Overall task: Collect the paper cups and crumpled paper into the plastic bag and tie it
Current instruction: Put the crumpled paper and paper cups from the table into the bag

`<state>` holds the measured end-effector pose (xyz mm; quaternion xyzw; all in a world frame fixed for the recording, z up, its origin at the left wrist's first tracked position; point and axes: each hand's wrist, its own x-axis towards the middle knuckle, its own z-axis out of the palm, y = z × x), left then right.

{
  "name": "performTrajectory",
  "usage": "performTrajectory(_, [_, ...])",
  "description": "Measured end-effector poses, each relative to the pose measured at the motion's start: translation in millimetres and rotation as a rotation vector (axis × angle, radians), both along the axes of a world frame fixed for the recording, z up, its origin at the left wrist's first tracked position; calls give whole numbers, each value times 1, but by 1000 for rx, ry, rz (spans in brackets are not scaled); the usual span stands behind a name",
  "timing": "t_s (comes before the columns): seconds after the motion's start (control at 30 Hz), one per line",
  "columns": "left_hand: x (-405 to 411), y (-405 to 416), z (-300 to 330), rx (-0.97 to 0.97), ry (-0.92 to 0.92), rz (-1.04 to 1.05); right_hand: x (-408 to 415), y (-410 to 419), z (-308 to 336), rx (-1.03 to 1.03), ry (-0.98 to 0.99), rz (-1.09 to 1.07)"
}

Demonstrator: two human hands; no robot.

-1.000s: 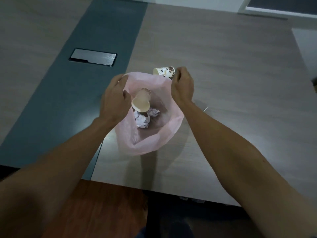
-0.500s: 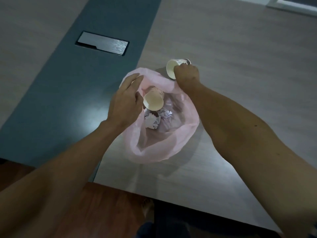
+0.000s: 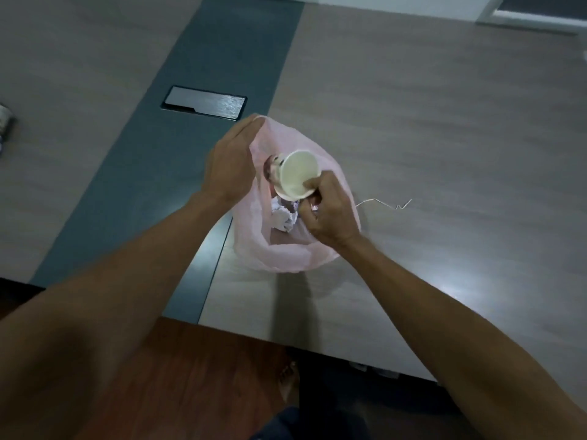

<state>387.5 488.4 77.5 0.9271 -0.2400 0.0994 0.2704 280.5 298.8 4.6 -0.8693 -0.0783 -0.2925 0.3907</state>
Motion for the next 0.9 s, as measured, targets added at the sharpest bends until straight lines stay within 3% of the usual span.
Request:
performTrajectory(0.13, [-7,7,6,66,-28,-77,8,17,-8,-209,142,87])
performTrajectory(0.23, [-11,12,8,141,-43,-79,29,26,2,-442,480,148])
performTrajectory(0.3, [-13,16,9,153,-24,-69,32,26,9,-512,500,91])
performTrajectory(0.4, [-14,23,9,165,8,-31,23,17,17,-375,247,-92])
performTrajectory(0.47, [-16,26,7,177,27,-10,19,2,10,-317,192,-261])
performTrajectory(0.6, [-25,33,7,180,82,7,12,-26,-12,-130,625,-524])
performTrajectory(0.7, [-29,38,5,268,127,8,10,-37,-22,52,730,-454])
performTrajectory(0.9, [-30,29,8,206,84,-29,7,-50,10,255,545,-408])
